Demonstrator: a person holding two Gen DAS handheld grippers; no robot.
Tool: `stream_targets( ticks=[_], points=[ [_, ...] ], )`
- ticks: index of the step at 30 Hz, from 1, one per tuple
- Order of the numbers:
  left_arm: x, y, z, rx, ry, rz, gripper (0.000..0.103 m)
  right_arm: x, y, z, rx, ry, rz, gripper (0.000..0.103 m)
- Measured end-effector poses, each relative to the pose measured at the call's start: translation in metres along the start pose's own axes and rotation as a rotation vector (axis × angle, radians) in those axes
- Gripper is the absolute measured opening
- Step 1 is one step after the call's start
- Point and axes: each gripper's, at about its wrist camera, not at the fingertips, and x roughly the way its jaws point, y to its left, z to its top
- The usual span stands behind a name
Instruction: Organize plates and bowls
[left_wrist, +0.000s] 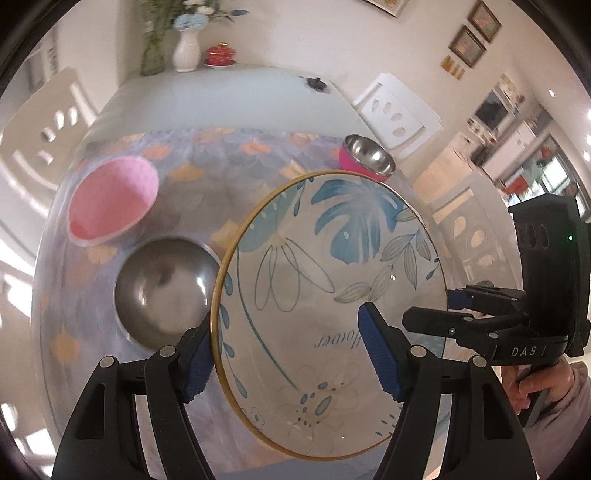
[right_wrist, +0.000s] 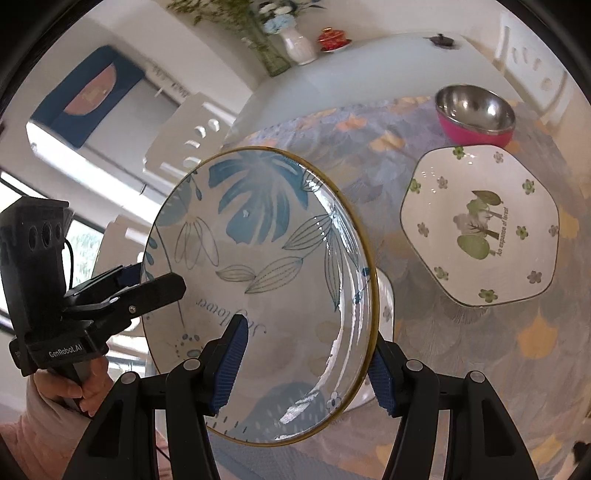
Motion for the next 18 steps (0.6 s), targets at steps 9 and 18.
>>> stream_targets(
  ticks=[9,18],
  points=[
    [-0.015,0.004,-0.055,-0.144,-0.010,0.048,0.069,0.003,0.014,-0.032,-0.093,0.090,0.038,0.060],
    [-0.025,0.032,-0.115,-0.243,0.017,0.104,0.069,0.043,0.037,-0.078,-0.153,0.220,0.096,0.060]
  ],
)
